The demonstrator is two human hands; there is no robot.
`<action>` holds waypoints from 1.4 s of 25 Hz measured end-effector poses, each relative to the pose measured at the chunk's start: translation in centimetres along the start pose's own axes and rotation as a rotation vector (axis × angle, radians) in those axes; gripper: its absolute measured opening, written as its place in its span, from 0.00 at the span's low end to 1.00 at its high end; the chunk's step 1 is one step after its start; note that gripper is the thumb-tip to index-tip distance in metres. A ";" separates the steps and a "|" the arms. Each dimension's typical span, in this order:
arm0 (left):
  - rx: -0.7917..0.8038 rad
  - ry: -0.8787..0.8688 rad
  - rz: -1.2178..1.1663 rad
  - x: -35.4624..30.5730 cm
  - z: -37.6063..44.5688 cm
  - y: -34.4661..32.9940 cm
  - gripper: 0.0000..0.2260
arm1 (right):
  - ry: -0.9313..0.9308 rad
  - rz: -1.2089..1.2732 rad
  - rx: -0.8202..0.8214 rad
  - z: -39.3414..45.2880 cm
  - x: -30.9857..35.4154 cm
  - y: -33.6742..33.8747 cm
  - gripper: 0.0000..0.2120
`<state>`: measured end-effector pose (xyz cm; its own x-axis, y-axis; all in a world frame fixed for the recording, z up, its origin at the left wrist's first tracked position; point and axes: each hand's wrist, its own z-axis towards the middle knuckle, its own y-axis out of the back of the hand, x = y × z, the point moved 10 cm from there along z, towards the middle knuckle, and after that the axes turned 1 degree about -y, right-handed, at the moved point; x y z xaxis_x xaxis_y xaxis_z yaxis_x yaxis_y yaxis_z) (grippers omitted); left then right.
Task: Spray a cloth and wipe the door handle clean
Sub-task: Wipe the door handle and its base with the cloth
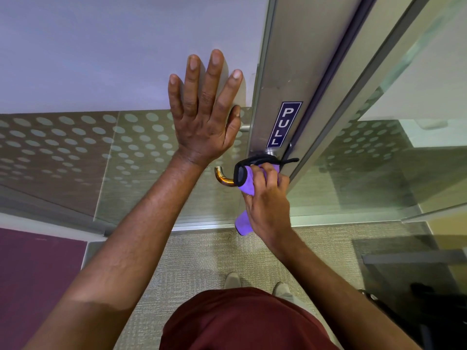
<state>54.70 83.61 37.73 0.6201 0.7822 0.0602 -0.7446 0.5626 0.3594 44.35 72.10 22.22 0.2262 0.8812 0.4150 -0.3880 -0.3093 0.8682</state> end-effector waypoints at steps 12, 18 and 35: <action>0.003 0.008 -0.004 0.0 -0.2 -0.2 0.23 | -0.131 0.267 0.056 -1.5 0.3 -1.7 0.35; -0.009 0.001 -0.004 -0.1 -0.1 -0.1 0.23 | -0.151 0.258 0.062 -1.4 0.2 -1.4 0.35; 0.009 0.007 -0.008 0.1 -0.2 0.0 0.24 | 0.005 -0.041 0.103 -1.2 6.8 -3.1 0.37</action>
<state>54.76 83.74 37.58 0.6244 0.7795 0.0503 -0.7372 0.5668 0.3679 45.99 79.47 22.01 0.2353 0.8957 0.3774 -0.2848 -0.3077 0.9079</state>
